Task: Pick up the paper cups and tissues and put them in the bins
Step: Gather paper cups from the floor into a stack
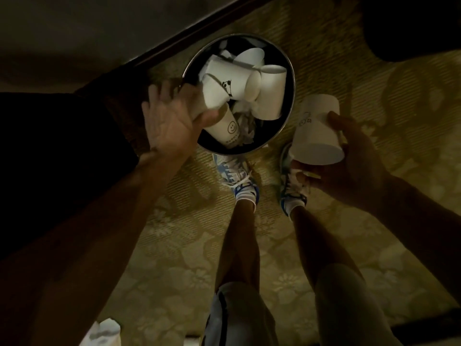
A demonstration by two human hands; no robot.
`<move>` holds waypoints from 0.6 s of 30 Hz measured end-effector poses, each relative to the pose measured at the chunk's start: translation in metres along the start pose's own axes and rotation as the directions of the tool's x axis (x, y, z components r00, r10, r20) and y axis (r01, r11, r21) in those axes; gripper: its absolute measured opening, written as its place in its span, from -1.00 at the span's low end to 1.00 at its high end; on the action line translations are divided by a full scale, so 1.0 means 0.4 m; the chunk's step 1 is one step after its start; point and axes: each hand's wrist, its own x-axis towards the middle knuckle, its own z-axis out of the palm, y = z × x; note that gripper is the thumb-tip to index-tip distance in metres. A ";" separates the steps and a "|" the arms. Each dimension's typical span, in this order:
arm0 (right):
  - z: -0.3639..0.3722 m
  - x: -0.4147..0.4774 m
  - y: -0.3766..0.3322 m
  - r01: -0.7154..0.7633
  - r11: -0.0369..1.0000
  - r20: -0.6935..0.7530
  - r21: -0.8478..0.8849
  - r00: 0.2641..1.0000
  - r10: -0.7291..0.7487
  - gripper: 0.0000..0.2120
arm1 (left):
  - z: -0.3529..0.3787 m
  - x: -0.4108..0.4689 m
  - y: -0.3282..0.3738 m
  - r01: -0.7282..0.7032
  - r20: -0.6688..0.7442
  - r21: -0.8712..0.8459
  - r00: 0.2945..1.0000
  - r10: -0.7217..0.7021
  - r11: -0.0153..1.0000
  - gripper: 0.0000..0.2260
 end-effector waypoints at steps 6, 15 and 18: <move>-0.071 0.012 0.049 -0.037 0.998 -0.058 -0.045 0.998 0.034 -0.42 | 0.060 -0.177 0.084 -0.336 -0.270 -0.180 0.920 0.282 0.924 -0.82; -0.245 0.064 0.139 -0.084 0.982 -0.133 -0.169 0.989 0.062 -0.69 | 0.404 -0.269 0.209 -0.059 0.496 -0.206 0.854 0.156 0.977 -0.64; -0.302 0.100 0.161 -0.074 0.975 -0.115 -0.210 0.992 0.051 -0.64 | 0.500 -0.204 0.248 -0.109 0.540 -0.076 0.831 0.132 0.991 -0.54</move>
